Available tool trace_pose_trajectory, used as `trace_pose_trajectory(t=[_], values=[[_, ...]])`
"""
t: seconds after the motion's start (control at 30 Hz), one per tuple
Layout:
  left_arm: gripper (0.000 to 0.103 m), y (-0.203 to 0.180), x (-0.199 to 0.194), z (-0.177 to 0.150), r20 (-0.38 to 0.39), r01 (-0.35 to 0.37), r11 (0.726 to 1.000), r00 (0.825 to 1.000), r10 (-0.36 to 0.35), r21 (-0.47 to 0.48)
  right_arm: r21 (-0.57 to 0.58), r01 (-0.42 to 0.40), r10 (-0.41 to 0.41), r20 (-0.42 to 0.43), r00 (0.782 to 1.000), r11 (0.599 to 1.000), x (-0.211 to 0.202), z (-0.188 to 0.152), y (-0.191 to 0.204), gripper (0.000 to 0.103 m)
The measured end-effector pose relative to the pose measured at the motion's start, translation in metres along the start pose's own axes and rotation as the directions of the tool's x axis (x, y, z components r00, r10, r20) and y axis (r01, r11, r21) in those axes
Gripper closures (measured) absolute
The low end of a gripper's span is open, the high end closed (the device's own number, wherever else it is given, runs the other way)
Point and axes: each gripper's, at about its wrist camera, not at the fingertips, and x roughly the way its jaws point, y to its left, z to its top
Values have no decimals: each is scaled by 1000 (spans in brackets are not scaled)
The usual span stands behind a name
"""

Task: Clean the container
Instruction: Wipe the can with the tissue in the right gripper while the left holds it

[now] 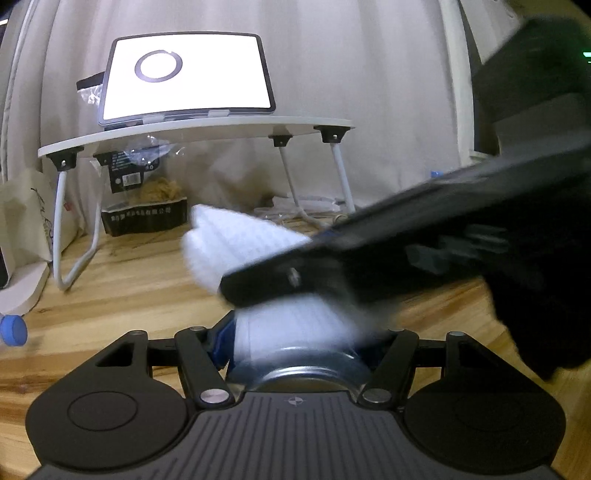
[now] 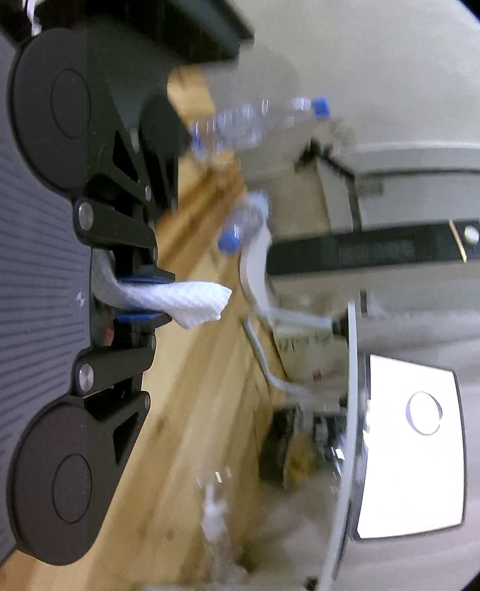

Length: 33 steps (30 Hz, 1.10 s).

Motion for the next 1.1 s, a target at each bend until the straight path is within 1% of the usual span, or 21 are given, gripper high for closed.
trace_pose_trajectory(t=[0.07,0.13,0.2,0.3,0.4,0.47,0.57,0.67,0.8,0.87,0.9,0.97,1.07,1.1], values=[[36,-2,0,0,0,0,1000,1000,0,8,-15,-49,49,-7,999,999,-6,-2,11,85],[36,-2,0,0,1,1,1000,1000,-1,12,-46,-45,44,-15,999,998,-9,-4,19,85],[36,-2,0,0,1,3,1000,1000,-3,13,-60,-35,34,-19,999,998,-9,-3,18,86],[36,-2,-1,0,6,2,1000,1000,-2,11,-44,22,-22,-1,1000,999,-4,1,2,86],[36,-2,-1,0,10,-2,1000,1000,2,9,28,65,-66,15,998,997,3,6,-22,86],[36,-1,-2,0,12,-4,1000,1000,4,4,53,103,-104,15,994,993,7,7,-33,85],[36,-1,-2,0,11,-4,1000,1000,4,1,58,122,-123,15,992,991,9,6,-37,85],[36,0,-1,0,10,-2,1000,1000,2,-4,48,71,-71,15,997,996,4,1,-25,85],[36,1,-2,0,13,0,1000,1000,0,-6,17,-36,36,5,999,999,-7,-2,0,85],[36,0,-2,0,12,1,1000,1000,-1,-3,-15,-43,43,-2,999,999,-13,-3,10,85],[36,0,-2,0,12,2,1000,1000,-1,-3,-28,-36,36,0,999,999,-14,-4,11,85],[36,1,-3,0,14,2,1000,1000,-2,-8,-28,4,-4,16,1000,1000,-16,-3,4,85],[37,2,-3,-1,18,-1,1000,1000,1,-12,12,96,-96,41,994,995,-16,-1,-19,85],[37,2,-3,-1,18,-2,1000,1000,2,-14,23,121,-122,44,992,992,-15,0,-26,82]])
